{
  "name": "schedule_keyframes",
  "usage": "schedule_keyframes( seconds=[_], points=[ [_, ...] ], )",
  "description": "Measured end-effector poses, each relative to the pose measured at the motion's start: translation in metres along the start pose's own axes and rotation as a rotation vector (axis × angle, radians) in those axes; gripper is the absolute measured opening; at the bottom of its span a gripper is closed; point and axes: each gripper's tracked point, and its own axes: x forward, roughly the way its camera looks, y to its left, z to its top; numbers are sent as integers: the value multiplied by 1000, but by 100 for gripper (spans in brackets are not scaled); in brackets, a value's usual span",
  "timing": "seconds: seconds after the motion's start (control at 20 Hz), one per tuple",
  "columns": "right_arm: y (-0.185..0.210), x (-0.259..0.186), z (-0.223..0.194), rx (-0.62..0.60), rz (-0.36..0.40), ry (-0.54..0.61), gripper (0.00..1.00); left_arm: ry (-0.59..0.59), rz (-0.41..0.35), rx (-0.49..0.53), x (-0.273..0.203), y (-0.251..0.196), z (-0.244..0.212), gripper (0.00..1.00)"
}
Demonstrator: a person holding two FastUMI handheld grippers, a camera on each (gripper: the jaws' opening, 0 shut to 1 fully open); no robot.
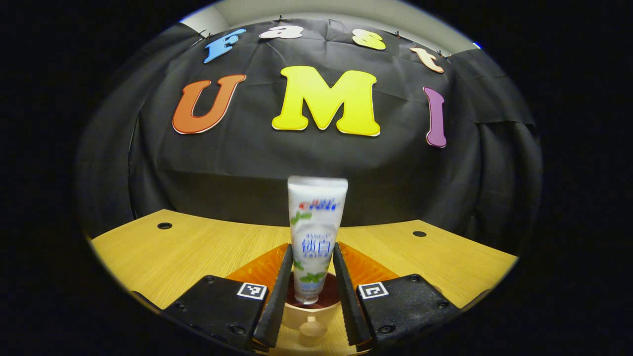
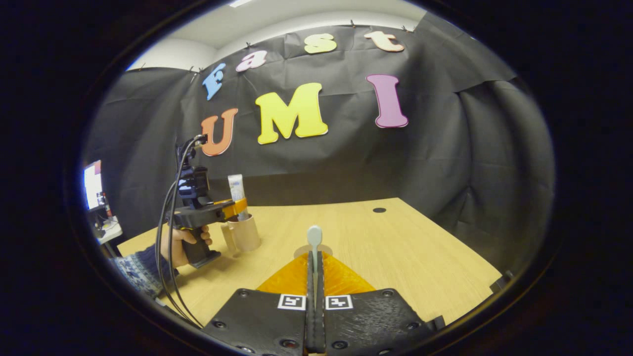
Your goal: Put the toothbrush and toothpaste on the desktop into the cup, then pick up the cup and place it on the coaster on the desktop.
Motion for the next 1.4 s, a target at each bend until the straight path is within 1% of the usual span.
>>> schedule_keyframes(
  seconds=[0.05,0.1,0.15,0.2,0.25,0.4,0.5,0.6,0.65,0.7,0.8,0.9,1.05,1.15,1.2,1.25,1.4],
  points=[
    [0,0,0,-3,0,1,0,-20,-5,0,-5,0,9,55],
    [2,1,1,-5,1,1,0,-43,-9,1,-12,-2,17,61],
    [5,1,3,-9,3,-2,0,-60,-17,5,-17,-3,25,86],
    [7,2,6,-13,4,-7,0,-65,-18,15,-28,-4,32,94],
    [11,2,10,-18,9,-14,0,-67,-14,32,-32,-3,34,100],
    [29,11,27,-32,34,-38,0,-71,23,84,-50,9,42,100],
    [44,19,44,-34,54,-59,0,-73,30,76,-63,15,44,100],
    [61,28,62,-42,79,-83,0,-65,42,47,-75,23,40,100],
    [69,34,71,-49,83,-96,0,-62,45,35,-80,27,36,93],
    [77,40,79,-55,93,-106,0,-55,48,29,-85,31,32,100],
    [97,53,96,-62,119,-124,0,-46,62,19,-98,42,25,100],
    [114,70,113,-66,139,-141,0,-41,57,21,-104,51,17,100],
    [143,98,133,-63,169,-142,0,-2,81,49,-107,73,3,100],
    [164,116,144,-64,194,-133,0,24,94,33,-111,84,-6,100],
    [177,126,146,-63,217,-123,2,30,87,20,-114,86,-10,100],
    [189,133,150,-65,236,-119,2,39,84,9,-118,87,-15,100],
    [213,157,160,-81,245,-131,0,60,75,-10,-123,90,-24,100]
  ],
)
